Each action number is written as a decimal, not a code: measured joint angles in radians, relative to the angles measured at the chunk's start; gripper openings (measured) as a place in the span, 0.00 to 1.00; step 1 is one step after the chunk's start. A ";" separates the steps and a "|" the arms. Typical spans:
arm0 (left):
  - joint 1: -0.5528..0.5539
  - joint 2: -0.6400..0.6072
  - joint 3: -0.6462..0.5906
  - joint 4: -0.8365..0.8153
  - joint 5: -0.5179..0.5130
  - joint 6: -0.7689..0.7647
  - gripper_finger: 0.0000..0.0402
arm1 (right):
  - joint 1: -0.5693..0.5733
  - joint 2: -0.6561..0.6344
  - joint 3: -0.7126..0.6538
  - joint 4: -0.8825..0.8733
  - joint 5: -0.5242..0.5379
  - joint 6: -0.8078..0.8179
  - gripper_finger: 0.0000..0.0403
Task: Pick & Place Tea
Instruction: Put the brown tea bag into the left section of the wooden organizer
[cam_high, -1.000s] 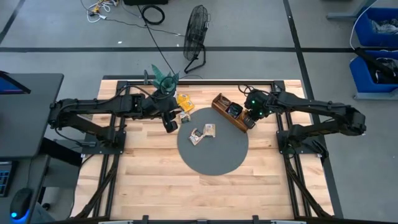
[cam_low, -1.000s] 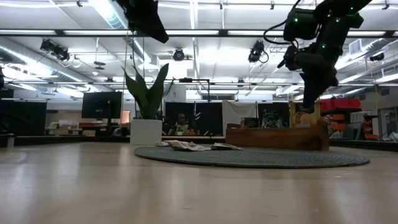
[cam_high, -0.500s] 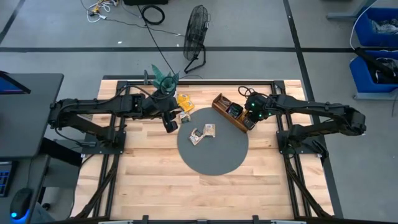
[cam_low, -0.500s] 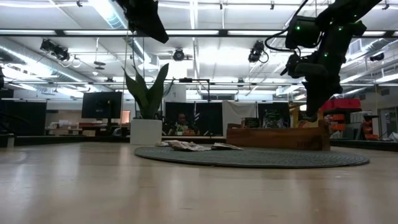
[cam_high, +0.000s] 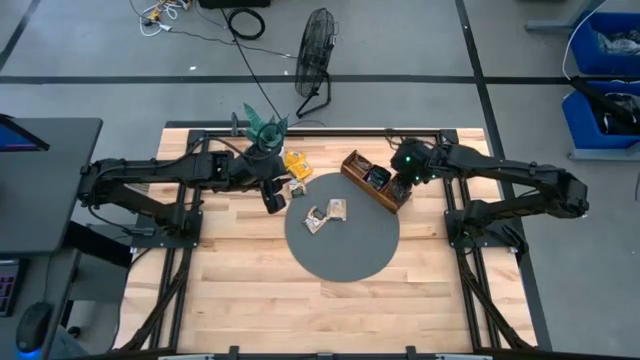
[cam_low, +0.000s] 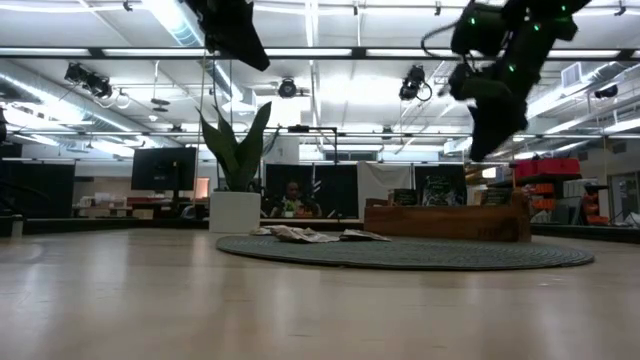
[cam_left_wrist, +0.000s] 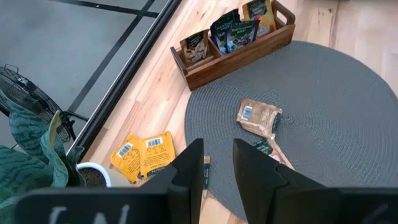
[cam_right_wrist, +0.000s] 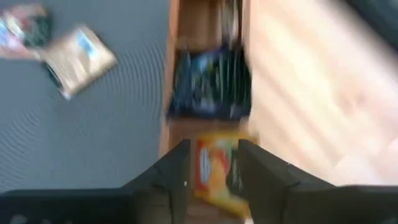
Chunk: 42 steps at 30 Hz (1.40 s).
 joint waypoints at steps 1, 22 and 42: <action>0.000 0.000 0.000 -0.004 0.000 -0.004 0.22 | 0.000 0.000 0.025 0.001 0.012 -0.018 0.35; -0.054 0.000 -0.001 -0.096 -0.031 -0.377 0.22 | 0.135 0.112 0.224 0.328 -0.202 -0.117 0.40; -0.055 0.000 -0.001 -0.138 -0.033 -0.359 0.22 | 0.348 0.599 0.224 0.419 -0.112 -0.227 0.46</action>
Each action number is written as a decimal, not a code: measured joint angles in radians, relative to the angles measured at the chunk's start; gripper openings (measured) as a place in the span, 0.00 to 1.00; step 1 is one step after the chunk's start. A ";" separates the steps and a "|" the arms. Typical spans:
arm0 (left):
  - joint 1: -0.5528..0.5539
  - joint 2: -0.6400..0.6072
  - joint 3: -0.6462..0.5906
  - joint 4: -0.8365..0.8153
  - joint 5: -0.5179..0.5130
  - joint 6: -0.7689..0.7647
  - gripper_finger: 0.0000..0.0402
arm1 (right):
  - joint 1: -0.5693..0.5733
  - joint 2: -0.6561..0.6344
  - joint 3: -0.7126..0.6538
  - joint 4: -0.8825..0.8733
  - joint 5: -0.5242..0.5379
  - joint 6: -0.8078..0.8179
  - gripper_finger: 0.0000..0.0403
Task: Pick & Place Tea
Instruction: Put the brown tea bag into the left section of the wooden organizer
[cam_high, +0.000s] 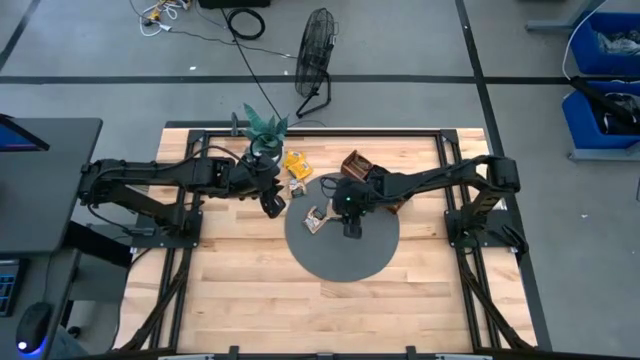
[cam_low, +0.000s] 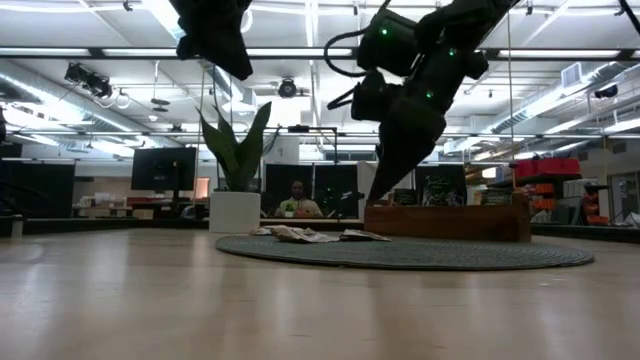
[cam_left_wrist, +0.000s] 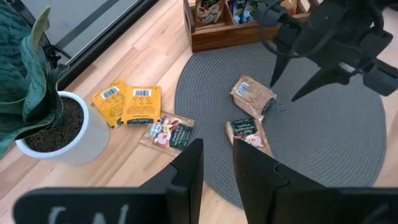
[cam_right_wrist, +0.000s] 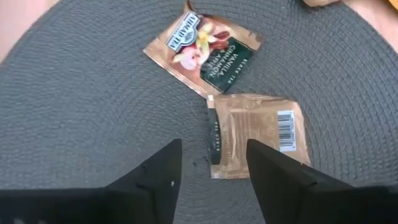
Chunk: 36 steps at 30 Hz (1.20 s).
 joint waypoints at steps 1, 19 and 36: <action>0.000 0.000 0.000 -0.006 0.000 0.000 0.22 | -0.001 0.006 0.000 0.008 0.006 -0.001 0.48; 0.000 0.000 0.000 -0.015 0.000 0.015 0.22 | -0.004 0.076 -0.001 0.054 0.089 -0.047 0.65; 0.000 0.000 0.000 -0.015 0.001 0.015 0.22 | 0.001 0.120 -0.001 0.031 0.107 -0.101 0.64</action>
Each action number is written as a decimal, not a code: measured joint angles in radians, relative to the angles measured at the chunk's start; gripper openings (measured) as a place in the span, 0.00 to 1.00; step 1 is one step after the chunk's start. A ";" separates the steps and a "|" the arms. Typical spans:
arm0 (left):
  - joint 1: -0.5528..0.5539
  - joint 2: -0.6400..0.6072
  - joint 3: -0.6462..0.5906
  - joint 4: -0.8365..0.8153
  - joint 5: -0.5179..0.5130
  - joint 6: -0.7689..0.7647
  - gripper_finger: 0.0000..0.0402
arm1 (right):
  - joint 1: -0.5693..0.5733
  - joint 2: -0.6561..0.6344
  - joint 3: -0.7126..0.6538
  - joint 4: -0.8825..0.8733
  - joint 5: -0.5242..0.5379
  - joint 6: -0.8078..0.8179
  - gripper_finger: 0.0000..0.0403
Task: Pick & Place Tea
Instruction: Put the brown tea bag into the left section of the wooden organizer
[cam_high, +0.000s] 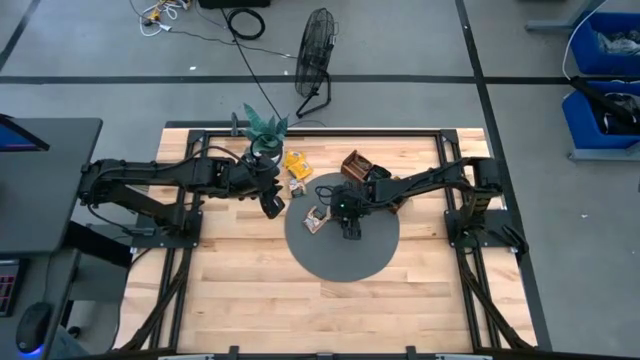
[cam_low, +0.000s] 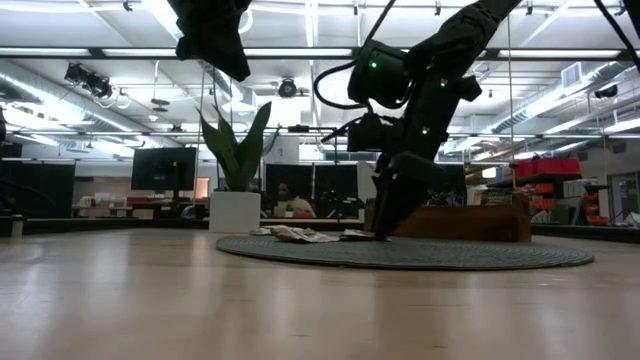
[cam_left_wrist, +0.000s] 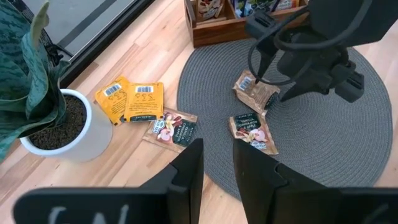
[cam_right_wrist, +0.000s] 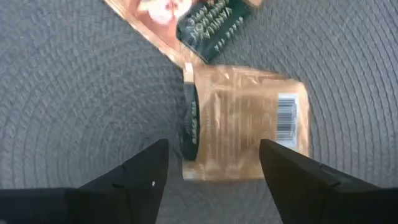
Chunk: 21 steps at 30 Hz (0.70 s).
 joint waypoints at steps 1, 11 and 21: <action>0.000 0.000 0.000 0.001 0.000 0.000 0.22 | 0.000 0.002 0.000 0.003 0.001 -0.002 0.63; 0.000 0.000 0.000 0.001 0.000 0.000 0.22 | 0.002 0.005 0.000 0.000 -0.003 -0.028 0.44; 0.000 0.000 0.000 0.000 0.000 -0.001 0.22 | 0.008 0.058 0.005 0.031 -0.024 -0.015 0.28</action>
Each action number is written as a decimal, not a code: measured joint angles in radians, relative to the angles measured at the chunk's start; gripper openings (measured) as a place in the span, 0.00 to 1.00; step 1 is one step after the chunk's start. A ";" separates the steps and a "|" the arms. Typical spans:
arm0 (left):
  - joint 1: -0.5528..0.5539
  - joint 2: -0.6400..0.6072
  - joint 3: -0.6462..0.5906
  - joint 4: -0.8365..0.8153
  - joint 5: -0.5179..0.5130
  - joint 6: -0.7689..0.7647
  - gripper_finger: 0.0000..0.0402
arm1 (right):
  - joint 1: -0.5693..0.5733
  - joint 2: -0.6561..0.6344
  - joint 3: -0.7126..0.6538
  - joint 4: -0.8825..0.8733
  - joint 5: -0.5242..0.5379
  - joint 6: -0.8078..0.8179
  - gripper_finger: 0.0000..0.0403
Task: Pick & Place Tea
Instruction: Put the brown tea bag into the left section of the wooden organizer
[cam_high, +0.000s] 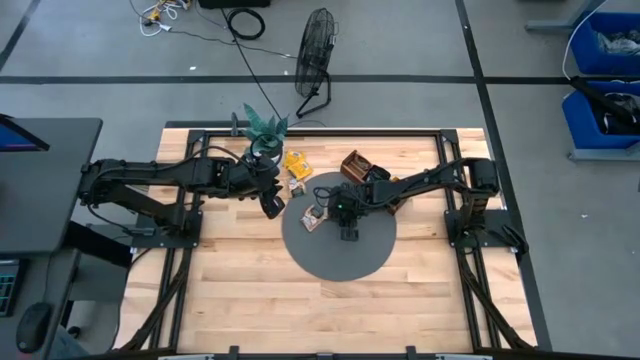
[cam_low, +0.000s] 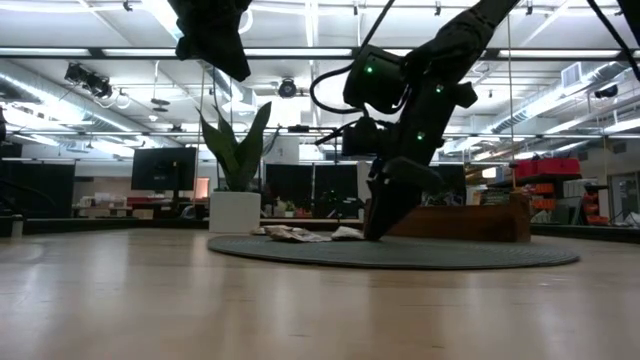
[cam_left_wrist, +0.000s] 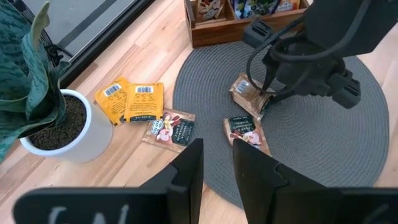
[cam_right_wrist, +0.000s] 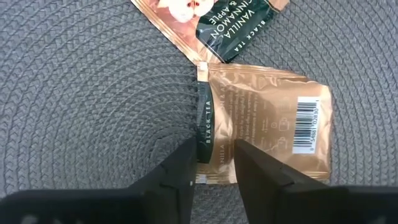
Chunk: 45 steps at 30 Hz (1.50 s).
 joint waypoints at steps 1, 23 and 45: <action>0.000 0.000 0.000 0.000 0.000 0.000 0.22 | -0.001 0.001 0.000 0.002 -0.006 0.004 0.28; 0.000 0.000 0.000 0.000 0.000 0.003 0.22 | -0.004 -0.122 -0.009 -0.057 -0.015 0.070 0.00; -0.113 0.000 0.001 0.362 0.087 0.659 0.22 | -0.029 -0.460 -0.006 0.254 -0.590 0.562 0.00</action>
